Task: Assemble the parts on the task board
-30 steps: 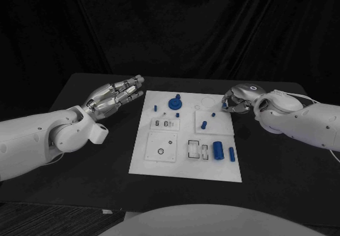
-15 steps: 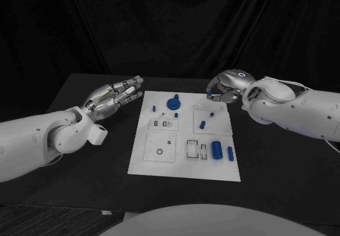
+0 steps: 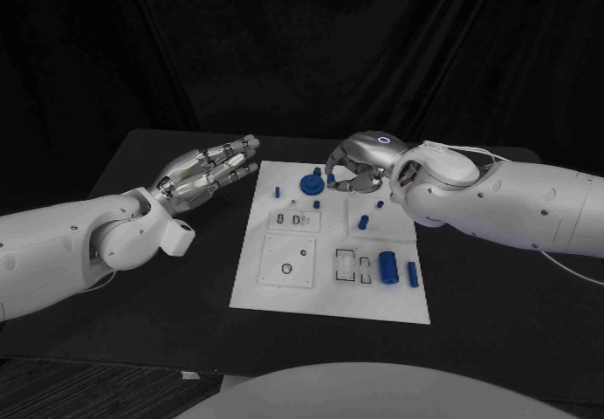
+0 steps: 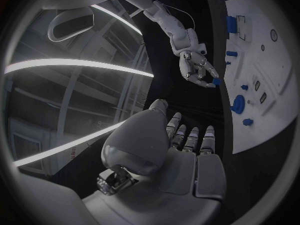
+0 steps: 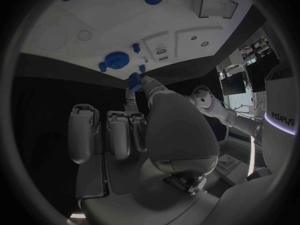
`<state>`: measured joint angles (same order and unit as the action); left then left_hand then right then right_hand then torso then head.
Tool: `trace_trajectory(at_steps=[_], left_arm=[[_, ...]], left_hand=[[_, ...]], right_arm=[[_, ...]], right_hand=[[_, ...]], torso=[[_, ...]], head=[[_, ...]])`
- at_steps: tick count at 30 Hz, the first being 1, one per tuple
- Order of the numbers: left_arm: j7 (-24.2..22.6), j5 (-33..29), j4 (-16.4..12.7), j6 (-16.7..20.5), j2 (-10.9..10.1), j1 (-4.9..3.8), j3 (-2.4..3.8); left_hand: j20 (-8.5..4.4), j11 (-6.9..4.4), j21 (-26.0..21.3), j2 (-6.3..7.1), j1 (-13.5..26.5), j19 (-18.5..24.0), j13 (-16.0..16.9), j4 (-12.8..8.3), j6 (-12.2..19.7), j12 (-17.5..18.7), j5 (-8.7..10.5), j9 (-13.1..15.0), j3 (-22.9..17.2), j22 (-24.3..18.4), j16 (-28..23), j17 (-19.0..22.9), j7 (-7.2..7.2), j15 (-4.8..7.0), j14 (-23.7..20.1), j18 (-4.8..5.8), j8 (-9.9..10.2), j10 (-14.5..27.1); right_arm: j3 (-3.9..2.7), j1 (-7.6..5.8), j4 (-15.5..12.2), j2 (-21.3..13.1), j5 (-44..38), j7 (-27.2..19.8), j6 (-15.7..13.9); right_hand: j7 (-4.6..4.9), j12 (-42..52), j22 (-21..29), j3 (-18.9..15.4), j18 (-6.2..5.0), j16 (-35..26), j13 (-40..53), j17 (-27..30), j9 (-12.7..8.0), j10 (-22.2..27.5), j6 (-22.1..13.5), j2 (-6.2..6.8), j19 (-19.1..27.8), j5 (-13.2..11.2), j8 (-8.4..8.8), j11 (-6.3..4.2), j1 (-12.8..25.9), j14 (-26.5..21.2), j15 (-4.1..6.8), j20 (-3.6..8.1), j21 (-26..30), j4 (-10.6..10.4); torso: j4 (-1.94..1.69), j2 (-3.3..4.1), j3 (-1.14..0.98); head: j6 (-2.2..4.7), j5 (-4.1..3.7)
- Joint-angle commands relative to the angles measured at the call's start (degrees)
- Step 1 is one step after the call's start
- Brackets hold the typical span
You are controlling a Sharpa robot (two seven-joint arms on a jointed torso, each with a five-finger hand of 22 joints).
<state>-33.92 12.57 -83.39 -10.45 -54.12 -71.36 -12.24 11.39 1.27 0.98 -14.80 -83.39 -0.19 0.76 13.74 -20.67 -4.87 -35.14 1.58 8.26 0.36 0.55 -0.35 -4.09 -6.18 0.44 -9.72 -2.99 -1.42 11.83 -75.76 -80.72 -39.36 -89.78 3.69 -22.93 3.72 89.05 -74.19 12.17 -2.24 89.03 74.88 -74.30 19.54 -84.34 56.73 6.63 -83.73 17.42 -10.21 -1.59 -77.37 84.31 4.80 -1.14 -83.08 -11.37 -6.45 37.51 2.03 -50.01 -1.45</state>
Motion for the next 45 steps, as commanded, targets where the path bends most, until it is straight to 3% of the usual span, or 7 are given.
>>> trace_trajectory(at_steps=[1, 10, 20, 45], left_arm=[[-0.3, 0.0, -0.1, -0.8, 0.2, 0.09, 0.05], [-0.4, 0.0, -0.1, -1.0, 0.4, 0.09, 0.06], [-0.4, 0.0, 0.2, -1.2, 0.8, 0.09, 0.06], [-0.7, 0.0, 0.4, -1.4, 1.1, 0.12, 0.05]], left_hand=[[0.33, 0.51, -0.4, 0.33, -0.4, -0.5, 0.3, -0.5, 0.3, -0.5, -0.76, 0.9, -2.0, 0.1, -0.1, 0.1, 0.26, -0.95, 0.1, 1.05, -0.6, 0.4], [0.33, 0.51, -0.4, 0.33, -0.4, -0.5, 0.3, -0.5, 0.3, -0.5, -0.76, 0.9, -2.0, 0.1, -0.1, 0.1, 0.26, -0.95, 0.1, 1.05, -0.6, 0.4], [0.33, 0.51, -0.4, 0.33, -0.4, -0.5, 0.3, -0.5, 0.3, -0.5, -0.76, 0.9, -2.0, 0.1, -0.1, 0.1, 0.26, -0.95, 0.1, 1.05, -0.6, 0.4], [0.35, 0.53, -0.3, 0.39, -0.3, -0.5, 0.3, -0.5, 0.1, -0.5, -0.76, 0.9, -2.3, 0.1, -0.1, 0.1, 0.24, -1.01, 0.1, 1.09, -0.7, 0.4]], right_arm=[[-0.03, 0.72, -0.1, 1.0, -0.1, 1.8, 3.2], [-0.03, 2.86, 0.5, 3.9, -0.1, 3.0, 6.8], [-0.03, 4.29, 1.2, 5.3, -0.1, 3.7, 9.5], [-0.03, 5.09, 2.6, 6.3, -0.1, 3.4, 9.8]], right_hand=[[-0.12, 1.0, -13.1, 1.2, 0.24, 1.0, 15.1, -15.7, 3.0, -5.7, 1.3, -1.21, -2.3, -0.6, -2.35, 0.9, -2.0, 5.7, -0.3, -0.57, 1.0, 0.5], [0.08, 1.0, -12.9, 1.2, 0.04, 1.0, 15.1, -15.7, 3.3, -5.7, 1.1, -1.33, -1.9, -0.6, -2.26, 1.06, -2.1, 5.7, -0.5, -0.75, 1.8, 0.9], [0.15, 1.0, -12.8, 1.3, -0.02, 1.0, 15.1, -15.7, 3.5, -5.7, 1.1, -1.41, -1.8, -0.5, -2.25, 1.12, -2.2, 5.7, -0.59, -0.82, 2.1, 1.0], [0.45, 1.0, -12.7, 1.2, -0.07, 1.0, 15.1, -15.7, 3.9, -5.7, 0.7, -1.57, -1.7, -0.5, -2.02, 1.4, -2.0, 5.7, -0.89, -1.11, 2.3, 1.4]], torso=[[-0.06, -0.01, -0.01], [0.07, 0.1, -0.09], [0.12, 0.13, -0.11], [0.14, 0.11, -0.1]], head=[[0.01, -0.1], [0.01, 0.16], [0.01, 0.13], [0.01, 0.29]])
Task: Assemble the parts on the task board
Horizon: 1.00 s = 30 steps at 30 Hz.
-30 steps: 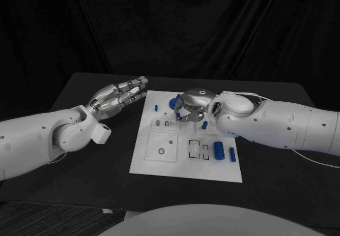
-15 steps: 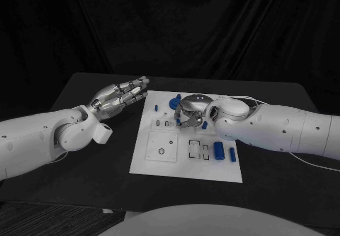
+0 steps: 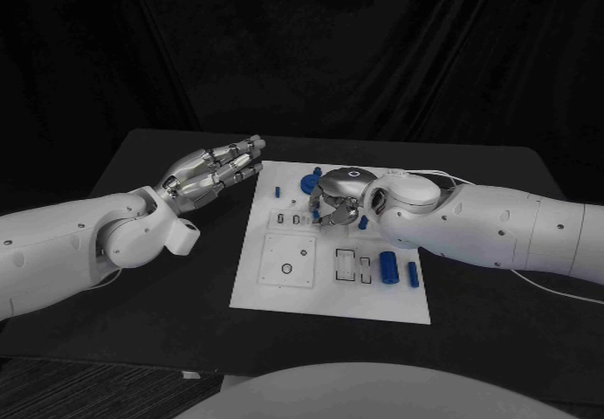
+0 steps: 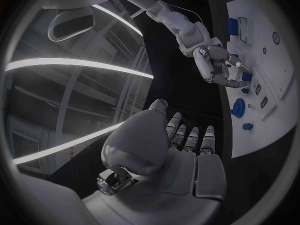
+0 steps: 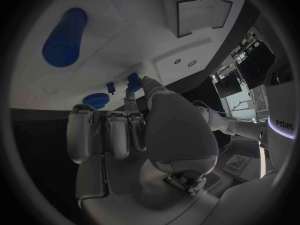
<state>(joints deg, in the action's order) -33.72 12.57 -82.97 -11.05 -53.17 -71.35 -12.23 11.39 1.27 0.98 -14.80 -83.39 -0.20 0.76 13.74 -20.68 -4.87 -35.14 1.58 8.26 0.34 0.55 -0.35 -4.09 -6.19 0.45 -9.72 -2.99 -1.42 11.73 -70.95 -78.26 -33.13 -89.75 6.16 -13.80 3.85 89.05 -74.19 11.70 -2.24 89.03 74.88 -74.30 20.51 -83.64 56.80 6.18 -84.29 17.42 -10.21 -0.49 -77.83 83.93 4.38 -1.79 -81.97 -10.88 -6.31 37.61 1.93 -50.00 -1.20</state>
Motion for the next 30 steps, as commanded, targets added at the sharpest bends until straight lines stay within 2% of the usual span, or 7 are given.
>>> trace_trajectory(at_steps=[1, 10, 18, 30], left_arm=[[-0.9, 0.0, 0.0, -0.8, 0.1, 0.12, 0.05], [-0.9, 0.0, 0.0, -0.9, 0.1, 0.14, 0.05], [-0.9, 0.0, 0.1, -0.9, 0.1, 0.17, 0.05], [-0.6, 0.0, -0.1, -1.0, 0.0, 0.21, 0.05]], left_hand=[[0.34, 0.53, -0.3, 0.39, -0.3, -0.5, 0.3, -0.5, 0.2, -0.5, -0.76, 0.9, -2.3, 0.2, -0.1, 0.1, 0.24, -1.0, 0.1, 1.08, -0.7, 0.4], [0.34, 0.53, -0.3, 0.39, -0.3, -0.5, 0.3, -0.5, 0.2, -0.5, -0.76, 0.9, -2.3, 0.2, -0.1, 0.1, 0.24, -1.0, 0.1, 1.08, -0.7, 0.4], [0.36, 0.57, -0.3, 0.39, -0.3, -0.5, 0.3, -0.5, 0.2, -0.4, -0.76, 0.9, -2.4, 0.2, -0.1, 0.1, 0.2, -1.03, 0.1, 1.1, -0.6, 0.4], [0.36, 0.61, -0.3, 0.42, -0.3, -0.5, 0.3, -0.6, 0.2, -0.4, -0.76, 0.9, -2.4, 0.2, -0.1, 0.1, 0.17, -1.02, 0.1, 1.1, -0.7, 0.4]], right_arm=[[0.06, 0.28, 0.2, 0.1, -0.1, 0.9, 0.6], [0.06, 0.31, 0.2, 0.2, -0.1, 1.0, 1.0], [0.06, 0.32, 0.5, 0.3, -0.1, 0.7, 1.0], [0.06, 0.32, 0.7, 0.5, -0.1, 0.0, 0.7]], right_hand=[[0.36, 1.0, -12.7, 1.6, -0.09, 1.0, 15.1, -15.7, 2.9, -6.4, 0.4, -1.12, -1.1, -0.5, -1.93, 0.32, -1.4, 6.1, -0.51, -0.5, 1.2, 1.0], [0.6, 1.0, -12.7, 1.5, -0.1, 1.0, 15.1, -15.7, 3.1, -6.4, -0.5, -1.14, -1.1, -0.9, -1.31, 0.4, -1.0, 6.1, -0.64, -0.7, 1.3, 1.2], [0.89, 1.0, -12.6, 1.0, -0.2, 1.0, 15.1, -15.7, 2.6, -6.4, -4.4, -0.83, -1.0, -2.9, 1.5, -0.06, 0.5, 6.1, -0.33, -0.6, 1.6, 1.2], [0.83, 1.0, -12.6, 0.7, -0.23, 1.0, 15.1, -15.7, 1.4, -6.4, -7.1, -0.43, -0.9, -4.3, 3.82, -0.12, 1.3, 6.1, -0.28, -0.54, 1.8, 1.0]], torso=[[-0.01, 0.02, -0.01], [0.0, -0.01, 0.02], [-0.02, -0.02, 0.01], [0.01, -0.02, 0.0]], head=[[0.0, 0.02], [0.0, 0.06], [0.0, 0.02], [0.0, 0.11]])
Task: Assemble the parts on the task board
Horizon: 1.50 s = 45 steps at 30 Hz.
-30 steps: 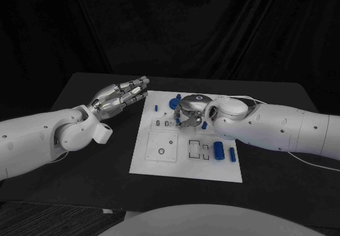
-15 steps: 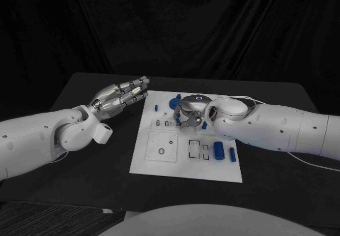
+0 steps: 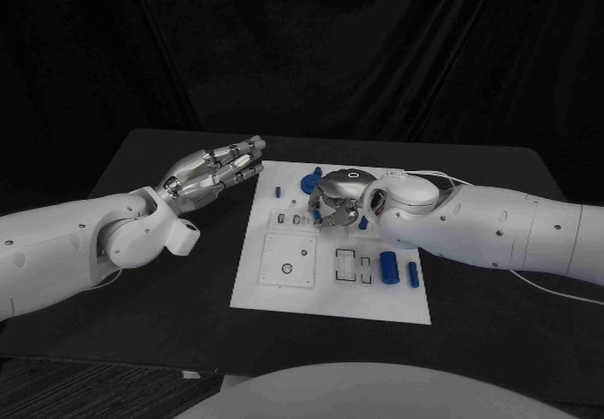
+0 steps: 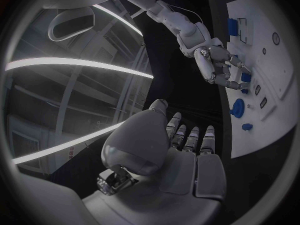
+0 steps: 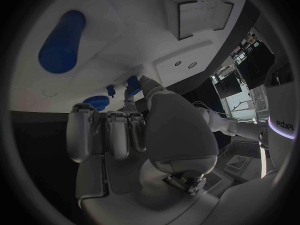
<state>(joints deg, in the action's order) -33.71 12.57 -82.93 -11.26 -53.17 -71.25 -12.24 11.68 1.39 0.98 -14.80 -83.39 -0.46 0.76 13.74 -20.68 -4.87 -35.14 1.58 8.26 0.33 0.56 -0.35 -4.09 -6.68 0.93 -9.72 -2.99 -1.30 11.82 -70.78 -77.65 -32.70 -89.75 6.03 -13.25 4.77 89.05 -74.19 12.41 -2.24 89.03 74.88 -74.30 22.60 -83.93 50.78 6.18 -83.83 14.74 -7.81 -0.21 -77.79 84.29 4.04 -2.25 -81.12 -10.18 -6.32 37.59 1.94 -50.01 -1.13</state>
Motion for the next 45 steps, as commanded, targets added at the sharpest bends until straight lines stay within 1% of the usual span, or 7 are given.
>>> trace_trajectory(at_steps=[1, 14, 20, 27, 32, 37, 45], left_arm=[[-0.6, 0.0, -0.1, -0.8, 0.0, 0.1, 0.06], [-0.5, 0.0, 0.0, -0.7, 0.0, 0.12, 0.06], [-0.6, 0.0, -0.3, -0.3, -0.3, 0.12, 0.06], [-0.4, 0.0, -0.7, 0.7, -0.6, 0.11, 0.06], [-0.1, 0.1, -1.5, 3.8, -0.7, -0.06, 0.08], [3.1, 4.3, -2.3, 8.6, -0.8, -1.71, 0.09], [10.2, 11.9, -3.8, 10.0, -0.9, -5.44, 0.11]], left_hand=[[0.07, 0.51, -0.3, 0.43, -0.3, -0.2, 0.3, -0.6, 0.1, -0.4, -0.76, 0.9, -2.5, 0.2, -0.1, 0.1, 0.16, -0.53, -0.4, 1.1, -0.7, 0.3], [0.07, 0.51, -0.3, 0.43, -0.3, -0.2, 0.3, -0.6, 0.1, -0.4, -0.76, 0.9, -2.5, 0.2, -0.1, 0.1, 0.16, -0.53, -0.4, 1.1, -0.7, 0.3], [0.08, 0.53, -0.3, 0.49, -0.3, -0.2, 0.3, -0.6, 0.2, -0.3, -0.76, 0.9, -2.6, 0.2, -0.2, 0.1, 0.13, -0.49, -0.5, 1.09, -0.7, 0.3], [0.36, 0.43, 0.0, 0.93, -0.1, -0.6, 0.3, -0.7, 0.2, -0.5, -0.62, 0.9, -2.7, 0.4, -0.1, 0.1, 0.21, -0.41, -0.4, 0.82, -0.7, 0.3], [2.9, 3.17, 2.6, 2.88, -0.3, -4.1, 1.1, -1.5, -1.3, -5.5, -0.12, 1.1, -3.7, 2.0, 1.1, -0.4, -1.67, -1.0, 1.0, -0.68, -1.3, -2.4], [5.11, 11.65, 15.0, 5.01, 0.2, -23.6, 3.9, -0.2, -2.9, -21.2, 1.81, 1.2, -3.8, 8.2, 19.8, -6.3, -0.65, -7.46, 26.4, 2.79, -1.6, -15.7], [4.22, 13.3, 19.3, 6.59, 0.6, -35.4, 3.9, 2.6, -4.5, -28.8, 8.15, 1.3, -3.2, 9.4, 29.3, -6.0, -1.18, -5.59, 34.3, 1.77, -1.7, -25.2]], right_arm=[[-0.02, 0.15, 0.1, 0.1, -0.1, 0.1, 0.1], [-0.02, 0.14, -0.1, -0.3, -0.1, -1.2, -1.9], [-0.03, -0.35, -2.3, -2.0, -0.2, -3.5, -9.8], [-0.04, -4.43, -7.6, -6.8, -0.3, -5.3, -17.7], [-0.03, -7.94, -10.6, -10.8, -0.3, -5.3, -20.1], [-0.03, -9.95, -13.8, -15.5, -0.4, -4.5, -20.6], [-0.02, -10.67, -15.6, -18.7, -0.4, -3.2, -21.6]], right_hand=[[-0.11, 1.0, -12.6, 0.0, -0.22, 1.0, 15.1, -15.7, -0.9, -6.1, -1.4, -0.38, -1.4, -1.7, 1.73, -0.43, 1.3, 5.7, 0.08, -0.07, 1.0, 0.3], [-1.26, 1.0, -12.6, -2.5, -0.21, 1.0, 15.1, -15.7, -4.9, -6.1, -6.4, 2.31, -1.5, -9.1, 4.01, -1.42, 3.9, 5.7, 0.83, 0.61, 1.0, -2.7], [-1.32, 1.0, -12.7, -5.4, -0.11, 1.0, 15.1, -15.7, -6.1, -6.1, -5.4, 6.17, -1.7, -11.9, 3.48, -1.56, 6.3, 5.7, 1.03, 0.87, 0.7, -6.7], [-1.3, 1.0, -12.8, -11.3, -0.04, 1.0, 15.1, -15.7, -6.5, -6.1, -3.1, 5.97, -1.9, -11.9, 2.7, -1.58, 8.4, 5.7, 1.09, 0.96, 0.4, -6.8], [-1.11, 1.0, -13.5, -10.6, 0.48, 1.0, 15.1, -15.7, -5.8, -6.1, 1.7, 4.4, -2.9, -11.3, 0.51, -1.36, 7.1, 5.7, 1.05, 0.92, -1.8, -6.7], [-0.95, 1.0, -13.5, -9.8, 0.5, 1.0, 15.1, -15.7, -5.3, -6.1, 4.4, 3.31, -3.0, -10.4, -0.91, -1.18, 6.6, 5.7, 0.9, 0.78, -1.9, -6.7], [-0.91, 1.0, -13.5, -9.4, 0.48, 1.0, 15.1, -15.7, -5.0, -6.1, 5.6, 2.67, -2.9, -9.5, -1.46, -1.05, 6.7, 5.7, 0.82, 0.7, -1.9, -6.7]], torso=[[0.02, 0.0, -0.01], [-0.01, 0.0, -0.01], [0.02, 0.01, -0.01], [0.02, 0.01, -0.02], [0.0, 0.0, -0.11], [-0.14, -0.02, -0.27], [0.09, 0.2, -0.38]], head=[[0.01, 0.04], [0.01, 0.05], [0.01, 0.75], [0.01, 1.18], [0.01, 0.82], [0.01, 0.63], [0.01, 1.31]])
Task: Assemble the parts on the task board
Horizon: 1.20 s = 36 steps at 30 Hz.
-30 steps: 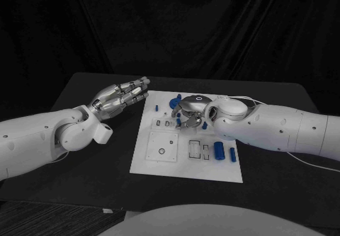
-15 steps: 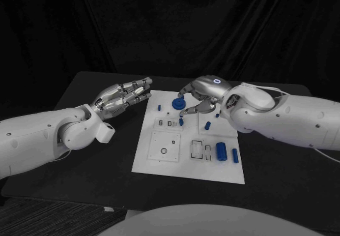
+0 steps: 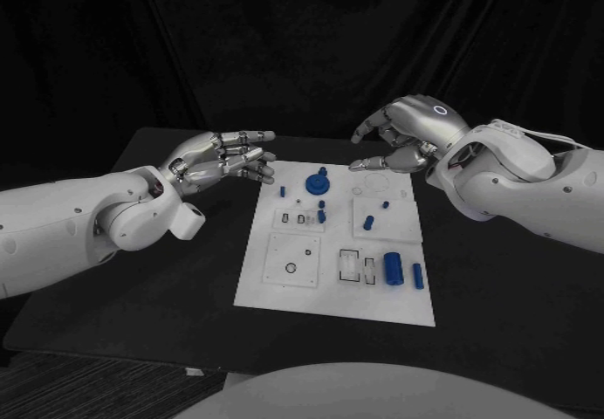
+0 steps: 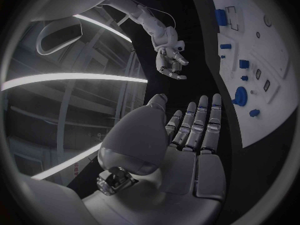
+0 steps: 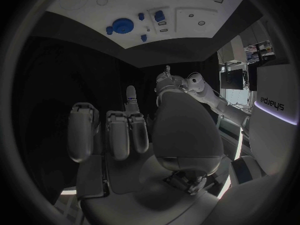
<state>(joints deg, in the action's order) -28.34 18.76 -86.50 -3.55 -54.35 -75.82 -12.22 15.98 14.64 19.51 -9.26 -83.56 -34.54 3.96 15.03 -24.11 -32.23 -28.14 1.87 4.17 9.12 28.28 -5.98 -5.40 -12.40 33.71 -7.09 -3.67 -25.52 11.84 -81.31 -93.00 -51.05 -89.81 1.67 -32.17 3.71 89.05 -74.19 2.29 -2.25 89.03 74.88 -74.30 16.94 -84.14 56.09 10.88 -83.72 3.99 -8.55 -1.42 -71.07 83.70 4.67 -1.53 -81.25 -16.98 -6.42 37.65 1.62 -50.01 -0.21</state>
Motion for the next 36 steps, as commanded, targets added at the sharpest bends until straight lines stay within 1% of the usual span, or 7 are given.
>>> trace_trajectory(at_steps=[1, 9, 13, 14, 15, 18, 36], left_arm=[[5.8, 6.6, -0.2, 2.1, 0.4, -1.5, 0.09], [13.2, 30.8, 2.4, -1.0, 2.7, -4.91, 0.1], [18.1, 39.6, 4.4, -5.2, 4.6, -5.79, 0.1], [19.5, 40.7, 4.6, -6.4, 5.1, -5.95, 0.1], [21.1, 41.7, 5.0, -7.6, 5.7, -6.15, 0.11], [24.2, 43.5, 5.8, -10.1, 7.7, -6.7, 0.11], [44.1, 45.4, 12.3, -21.3, 23.4, -7.49, 0.14]], left_hand=[[-0.12, -0.04, 0.8, 1.07, 0.7, -1.8, 0.8, 1.3, -1.4, -1.9, 1.53, 1.0, 1.0, 0.6, 2.2, -0.3, 0.04, 0.25, 1.8, -0.94, -1.1, -1.6], [-4.0, -6.62, 7.1, 0.57, 4.9, -18.2, 3.1, 1.5, -13.3, -9.1, 11.26, 1.9, 4.5, 2.8, 15.2, -4.0, -1.34, 6.96, 19.6, -3.53, -4.2, -22.2], [-8.44, -11.53, 12.6, 0.59, 7.1, -26.4, 10.0, 1.6, -22.0, -18.1, 18.06, 2.8, 6.4, 5.7, 24.8, -10.2, -1.79, 11.31, 29.1, -3.22, -6.7, -32.5], [-9.14, -12.02, 14.1, 0.58, 7.1, -27.5, 15.5, 1.5, -23.4, -23.1, 19.19, 3.1, 6.4, 6.7, 29.3, -15.1, -1.58, 12.18, 31.7, -3.24, -7.3, -35.5], [-10.67, -11.82, 21.9, 1.3, 7.9, -31.6, 58.4, 0.9, -27.1, -47.4, 20.09, 3.6, 7.1, 11.8, 53.1, -57.4, -0.28, 13.66, 47.2, -2.44, -8.3, -52.9], [-11.46, -12.29, 45.7, 0.11, 10.9, -38.1, 86.0, 1.4, -31.4, -57.8, 20.33, 4.5, 7.5, 41.7, 61.7, -84.0, -1.2, 13.17, 56.3, 1.45, -9.5, -64.5], [-11.4, -13.98, 67.5, -0.73, 16.9, -49.8, 86.0, 1.0, -37.1, -57.8, 16.65, 10.9, 7.9, 74.0, 61.7, -84.0, 0.71, 14.4, 56.3, 5.3, -11.1, -64.5]], right_arm=[[-0.04, -0.17, -0.3, -0.5, -0.3, 1.3, -2.7], [-0.03, 0.37, 0.3, -1.0, -0.3, 1.9, -2.0], [-0.02, 1.19, 0.7, -1.1, -0.3, 1.9, -1.5], [-0.02, 1.4, 0.8, -1.1, -0.3, 2.0, -1.4], [-0.02, 1.66, 0.9, -1.2, -0.2, 2.0, -1.2], [-0.02, 2.36, 1.1, -1.5, -0.2, 2.2, -0.4], [-0.02, 4.49, 0.5, -2.9, -0.2, 2.8, 2.2]], right_hand=[[0.15, 1.0, -13.5, 0.7, 0.48, 1.0, 15.1, -15.7, 0.6, -5.9, 0.3, -2.03, -3.0, 1.2, -0.72, 0.16, 0.0, 6.3, 0.18, -0.02, -1.7, 0.1], [0.25, 1.0, -13.5, 1.8, 0.47, 1.0, 15.1, -15.7, 0.7, -5.9, 1.0, -4.47, -3.0, 6.1, -0.84, 0.29, 1.5, 6.3, -0.02, -0.21, -1.7, 0.2], [0.29, 1.0, -13.5, 1.9, 0.47, 1.0, 15.1, -15.7, 0.7, -5.9, 1.1, -4.87, -3.0, 6.7, -0.82, 0.33, 1.6, 6.3, -0.07, -0.25, -1.7, 0.3], [0.31, 1.0, -13.5, 2.0, 0.48, 1.0, 15.1, -15.7, 0.7, -5.9, 1.1, -5.03, -3.0, 7.0, -0.79, 0.35, 1.6, 6.3, -0.09, -0.26, -1.8, 0.3], [0.33, 1.0, -13.5, 2.1, 0.47, 1.0, 15.1, -15.7, 0.6, -5.9, 1.1, -5.23, -3.0, 7.5, -0.75, 0.38, 1.6, 6.3, -0.11, -0.29, -1.8, 0.3], [0.33, 1.0, -13.5, 2.2, 0.46, 1.0, 15.1, -15.7, 0.6, -5.9, 1.1, -5.53, -3.0, 8.5, -0.68, 0.42, 1.4, 6.3, -0.13, -0.32, -1.7, 0.4], [0.4, 1.0, -13.4, 2.5, 0.4, 1.0, 15.1, -15.7, 0.6, -5.9, 1.7, -6.26, -2.8, 10.1, -0.75, 0.63, 1.2, 6.3, -0.33, -0.47, -1.5, 0.5]], torso=[[0.29, 0.13, -0.09], [0.61, 0.28, -0.58], [1.74, 0.85, -1.93], [1.84, 0.92, -2.1], [1.99, 1.04, -2.33], [2.2, 1.21, -2.61], [5.02, 0.96, -5.0]], head=[[0.01, 0.5], [0.01, 0.33], [0.01, 0.74], [0.01, 0.65], [0.01, 0.67], [0.01, 0.88], [0.01, 3.26]])
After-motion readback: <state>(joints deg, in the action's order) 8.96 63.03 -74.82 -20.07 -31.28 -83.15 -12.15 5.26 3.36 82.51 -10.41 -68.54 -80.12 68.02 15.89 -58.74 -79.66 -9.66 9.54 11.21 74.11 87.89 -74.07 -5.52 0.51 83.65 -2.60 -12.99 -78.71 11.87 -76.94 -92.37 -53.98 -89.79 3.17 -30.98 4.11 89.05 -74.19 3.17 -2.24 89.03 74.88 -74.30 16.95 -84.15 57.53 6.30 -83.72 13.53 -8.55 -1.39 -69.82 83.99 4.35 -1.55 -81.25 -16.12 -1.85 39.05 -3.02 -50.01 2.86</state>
